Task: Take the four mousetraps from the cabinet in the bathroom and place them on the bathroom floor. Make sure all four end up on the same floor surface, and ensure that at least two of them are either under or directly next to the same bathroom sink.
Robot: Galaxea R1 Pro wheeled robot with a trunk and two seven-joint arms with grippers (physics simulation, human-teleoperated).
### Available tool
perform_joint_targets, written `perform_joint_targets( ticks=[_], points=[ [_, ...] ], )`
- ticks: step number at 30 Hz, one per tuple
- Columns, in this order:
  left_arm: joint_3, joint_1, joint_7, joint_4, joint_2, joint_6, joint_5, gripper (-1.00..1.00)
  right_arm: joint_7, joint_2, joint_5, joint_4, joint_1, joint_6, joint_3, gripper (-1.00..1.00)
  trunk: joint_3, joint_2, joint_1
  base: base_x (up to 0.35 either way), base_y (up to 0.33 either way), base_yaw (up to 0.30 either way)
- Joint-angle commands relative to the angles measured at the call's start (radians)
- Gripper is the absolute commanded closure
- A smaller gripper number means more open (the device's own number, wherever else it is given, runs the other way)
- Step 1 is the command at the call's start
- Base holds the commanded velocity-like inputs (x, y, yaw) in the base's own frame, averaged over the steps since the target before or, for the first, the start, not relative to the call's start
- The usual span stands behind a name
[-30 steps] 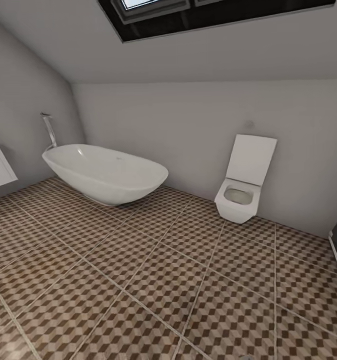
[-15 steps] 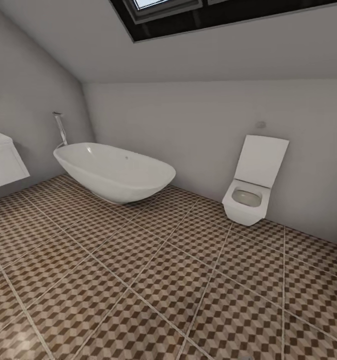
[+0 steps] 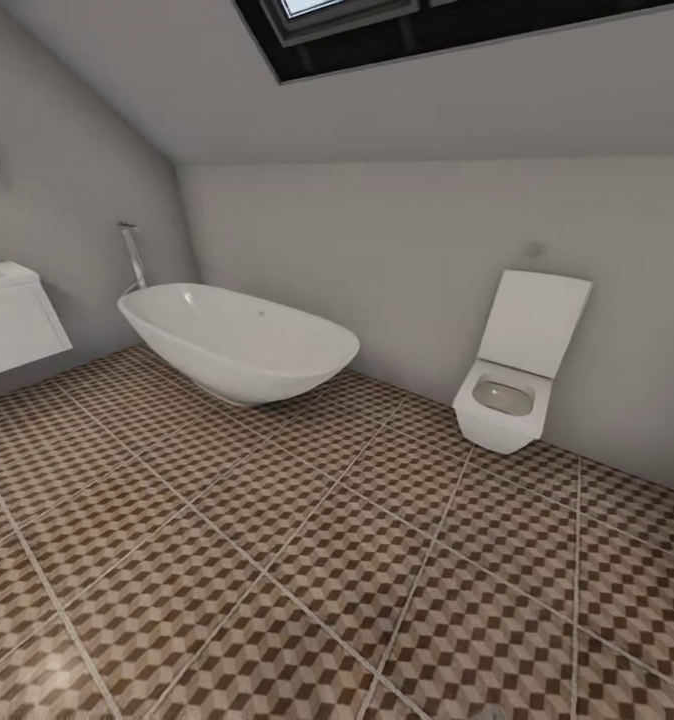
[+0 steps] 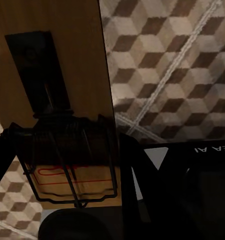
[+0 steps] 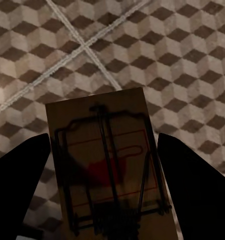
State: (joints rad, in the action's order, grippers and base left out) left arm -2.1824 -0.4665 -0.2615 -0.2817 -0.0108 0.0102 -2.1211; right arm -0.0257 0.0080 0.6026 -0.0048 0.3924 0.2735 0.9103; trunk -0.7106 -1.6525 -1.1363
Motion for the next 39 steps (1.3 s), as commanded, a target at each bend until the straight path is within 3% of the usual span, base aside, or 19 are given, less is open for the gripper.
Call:
perform_joint_targets(
  ticks=[1, 21, 39],
  points=[
    [-0.004, -0.001, -0.005, -0.002, 0.000, 0.002, 0.003, 1.00, -0.003, -0.001, 0.006, 0.001, 0.000, 0.003, 0.009, 1.00, -0.002, 0.000, 0.000, 0.000, 0.000, 0.205],
    [-0.002, -0.001, -0.005, -0.001, 0.002, 0.002, 0.000, 1.00, -0.003, -0.005, 0.007, 0.002, 0.000, 0.007, 0.008, 1.00, -0.021, 0.000, 0.000, 0.011, 0.000, 0.231],
    [-0.002, -0.001, -0.005, -0.001, 0.005, -0.038, -0.002, 1.00, -0.003, -0.003, 0.005, 0.002, 0.000, 0.007, 0.009, 1.00, -0.024, 0.000, 0.000, 0.311, 0.000, 0.041]
  ],
)
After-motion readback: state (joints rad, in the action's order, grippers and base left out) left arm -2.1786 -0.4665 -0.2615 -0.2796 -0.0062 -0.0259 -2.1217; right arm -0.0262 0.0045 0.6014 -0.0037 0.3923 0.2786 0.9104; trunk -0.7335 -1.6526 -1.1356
